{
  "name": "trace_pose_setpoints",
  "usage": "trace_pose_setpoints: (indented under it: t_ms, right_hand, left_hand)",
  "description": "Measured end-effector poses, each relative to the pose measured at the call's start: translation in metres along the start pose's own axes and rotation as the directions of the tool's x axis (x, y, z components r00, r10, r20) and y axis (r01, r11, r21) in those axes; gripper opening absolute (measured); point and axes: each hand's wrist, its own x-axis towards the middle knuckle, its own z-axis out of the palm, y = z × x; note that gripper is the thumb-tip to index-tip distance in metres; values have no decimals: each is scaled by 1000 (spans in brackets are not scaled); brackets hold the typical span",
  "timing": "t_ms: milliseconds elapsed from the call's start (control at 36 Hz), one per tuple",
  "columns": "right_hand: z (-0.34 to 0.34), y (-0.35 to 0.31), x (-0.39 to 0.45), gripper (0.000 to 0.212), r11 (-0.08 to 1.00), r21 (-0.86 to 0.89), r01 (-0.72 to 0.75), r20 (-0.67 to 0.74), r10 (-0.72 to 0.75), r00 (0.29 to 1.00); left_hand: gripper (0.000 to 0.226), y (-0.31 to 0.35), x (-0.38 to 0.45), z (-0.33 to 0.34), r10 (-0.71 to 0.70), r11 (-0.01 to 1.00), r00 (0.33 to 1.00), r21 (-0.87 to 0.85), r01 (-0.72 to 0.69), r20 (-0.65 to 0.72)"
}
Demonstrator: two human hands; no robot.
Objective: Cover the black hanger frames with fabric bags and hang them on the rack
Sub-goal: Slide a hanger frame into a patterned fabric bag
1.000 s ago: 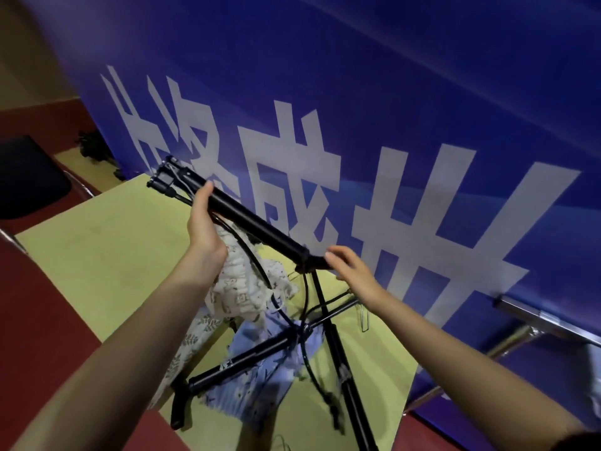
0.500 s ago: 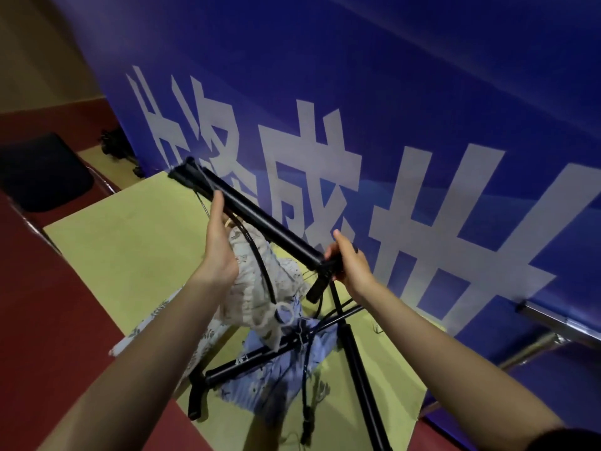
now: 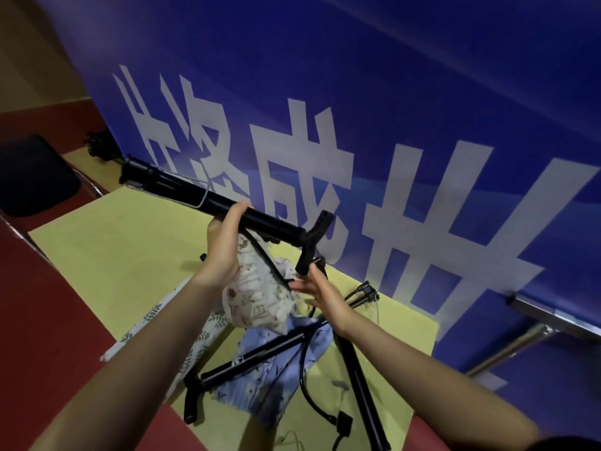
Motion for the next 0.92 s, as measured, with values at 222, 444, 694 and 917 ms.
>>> trace_pose_setpoints:
  t_ms: [222,444,694,917]
  right_hand:
    - [23,-18,-7,39,962,-245,124,66,-111,992]
    - [4,-25,-8,40,829,-387,404,19,-431,902]
    - [-26,-40,-6,45,768,-560,310,-243,-510,825]
    - [-30,-40,-10,47,826,-520,220,-276,-406,871]
  left_hand:
    - [20,-7,-3,-4,-21,999,997,-38,18,-77]
    - [63,-15,-2,-22,-125,990,988,-79,118,-93]
    - [43,-26,-18,-9,-246,965,969,-97,242,-27]
    - [49,-24,-24,1,-349,911,935,-211,354,63]
